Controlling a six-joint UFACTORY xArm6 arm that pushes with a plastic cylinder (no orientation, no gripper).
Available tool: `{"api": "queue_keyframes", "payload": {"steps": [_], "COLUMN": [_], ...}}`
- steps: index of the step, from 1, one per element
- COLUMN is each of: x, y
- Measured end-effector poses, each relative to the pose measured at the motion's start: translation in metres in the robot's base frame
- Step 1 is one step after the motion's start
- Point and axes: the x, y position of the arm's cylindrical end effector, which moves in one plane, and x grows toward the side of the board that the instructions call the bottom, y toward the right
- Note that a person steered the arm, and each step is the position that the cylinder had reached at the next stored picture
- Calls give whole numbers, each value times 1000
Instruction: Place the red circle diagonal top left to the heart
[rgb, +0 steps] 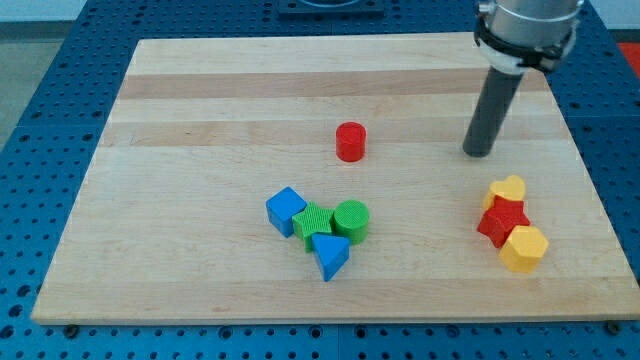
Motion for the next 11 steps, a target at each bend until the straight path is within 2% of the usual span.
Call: {"api": "queue_keyframes", "payload": {"steps": [1, 3, 5, 8, 11], "x": [-18, -30, -37, -20, 0], "y": [-26, -122, -195, -186, -116]}}
